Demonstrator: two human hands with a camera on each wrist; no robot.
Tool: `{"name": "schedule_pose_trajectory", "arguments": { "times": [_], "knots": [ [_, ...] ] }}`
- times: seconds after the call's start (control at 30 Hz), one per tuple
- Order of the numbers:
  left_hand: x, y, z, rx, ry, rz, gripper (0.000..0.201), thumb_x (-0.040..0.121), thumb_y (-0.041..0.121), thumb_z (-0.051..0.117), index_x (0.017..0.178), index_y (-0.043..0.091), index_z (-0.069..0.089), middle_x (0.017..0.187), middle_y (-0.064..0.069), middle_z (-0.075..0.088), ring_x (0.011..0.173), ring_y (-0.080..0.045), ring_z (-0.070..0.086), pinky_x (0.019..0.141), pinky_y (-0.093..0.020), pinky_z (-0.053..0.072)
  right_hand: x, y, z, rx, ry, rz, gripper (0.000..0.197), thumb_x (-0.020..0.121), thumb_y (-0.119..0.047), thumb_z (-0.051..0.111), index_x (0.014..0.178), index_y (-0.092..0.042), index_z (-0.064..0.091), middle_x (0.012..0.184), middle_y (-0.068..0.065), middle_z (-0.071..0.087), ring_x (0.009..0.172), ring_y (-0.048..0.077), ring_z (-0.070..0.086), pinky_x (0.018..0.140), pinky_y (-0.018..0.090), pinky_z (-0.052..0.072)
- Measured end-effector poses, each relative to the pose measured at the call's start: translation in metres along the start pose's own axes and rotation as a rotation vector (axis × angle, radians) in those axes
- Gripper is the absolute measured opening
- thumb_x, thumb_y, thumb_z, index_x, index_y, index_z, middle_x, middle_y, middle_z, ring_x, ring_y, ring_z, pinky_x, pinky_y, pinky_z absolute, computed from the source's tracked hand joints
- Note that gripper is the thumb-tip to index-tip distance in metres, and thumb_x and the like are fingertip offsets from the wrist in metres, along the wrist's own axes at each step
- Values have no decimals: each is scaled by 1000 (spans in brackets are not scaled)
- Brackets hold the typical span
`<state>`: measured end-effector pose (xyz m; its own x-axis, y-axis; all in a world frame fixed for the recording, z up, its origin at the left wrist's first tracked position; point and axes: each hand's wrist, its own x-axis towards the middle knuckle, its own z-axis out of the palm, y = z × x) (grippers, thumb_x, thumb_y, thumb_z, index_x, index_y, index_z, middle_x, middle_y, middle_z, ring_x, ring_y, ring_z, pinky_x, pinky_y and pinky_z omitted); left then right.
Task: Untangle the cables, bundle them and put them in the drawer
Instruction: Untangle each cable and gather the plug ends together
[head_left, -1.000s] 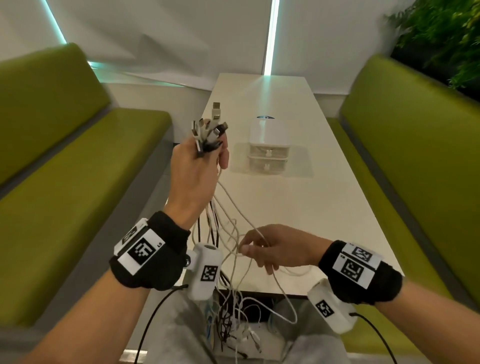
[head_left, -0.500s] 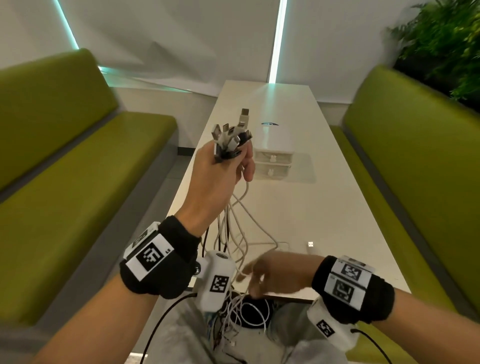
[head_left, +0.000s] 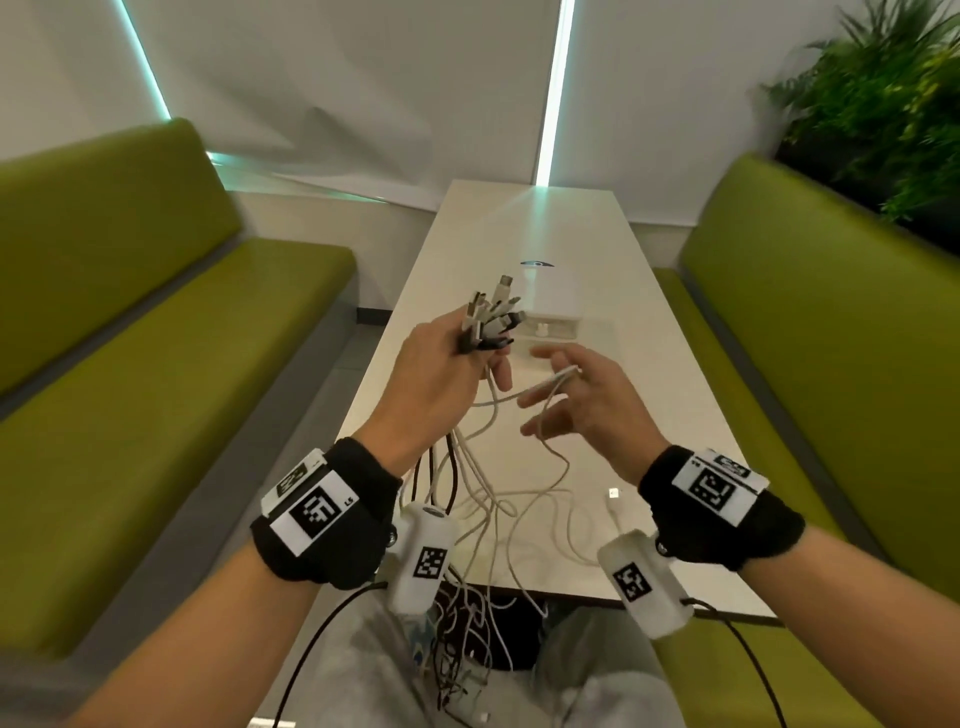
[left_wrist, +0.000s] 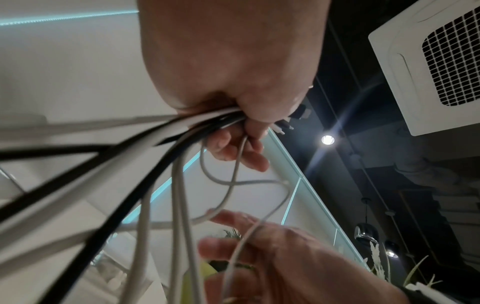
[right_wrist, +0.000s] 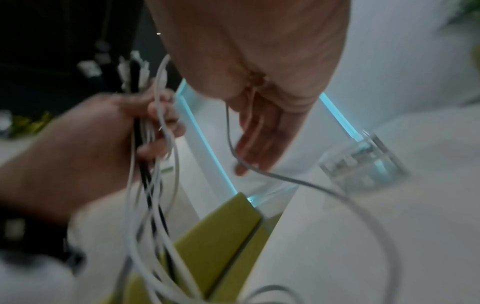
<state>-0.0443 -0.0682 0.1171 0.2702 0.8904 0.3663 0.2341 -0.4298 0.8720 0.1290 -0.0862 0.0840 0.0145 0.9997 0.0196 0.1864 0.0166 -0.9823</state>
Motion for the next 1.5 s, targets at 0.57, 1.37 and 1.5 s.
{"name": "schedule_pose_trajectory", "arguments": {
  "times": [0.57, 1.37, 1.5],
  "knots": [
    [7, 5, 21, -419, -33, -105, 50, 98, 7, 37, 60, 18, 68, 66, -5, 59, 52, -13, 55, 51, -18, 43, -4, -2, -7, -414, -462, -60, 27, 97, -33, 55, 122, -27, 60, 88, 5, 72, 66, 22, 67, 56, 34, 55],
    [20, 7, -32, -451, 101, -63, 35, 104, 15, 40, 72, 18, 53, 50, 9, 30, 40, -9, 19, 39, -22, 12, -3, 40, 62, -477, -546, -56, 65, 90, -57, 48, 69, 3, 62, 62, 12, 66, 56, 32, 64, 57, 37, 53],
    [38, -7, -60, -453, 145, -50, 34, 104, 19, 41, 72, 18, 54, 51, 7, 29, 41, -11, 17, 39, -19, 14, 10, 56, 83, -807, -706, -106, 61, 93, -57, 43, 74, -3, 62, 69, 15, 66, 63, 31, 61, 64, 41, 52]
  ]
}}
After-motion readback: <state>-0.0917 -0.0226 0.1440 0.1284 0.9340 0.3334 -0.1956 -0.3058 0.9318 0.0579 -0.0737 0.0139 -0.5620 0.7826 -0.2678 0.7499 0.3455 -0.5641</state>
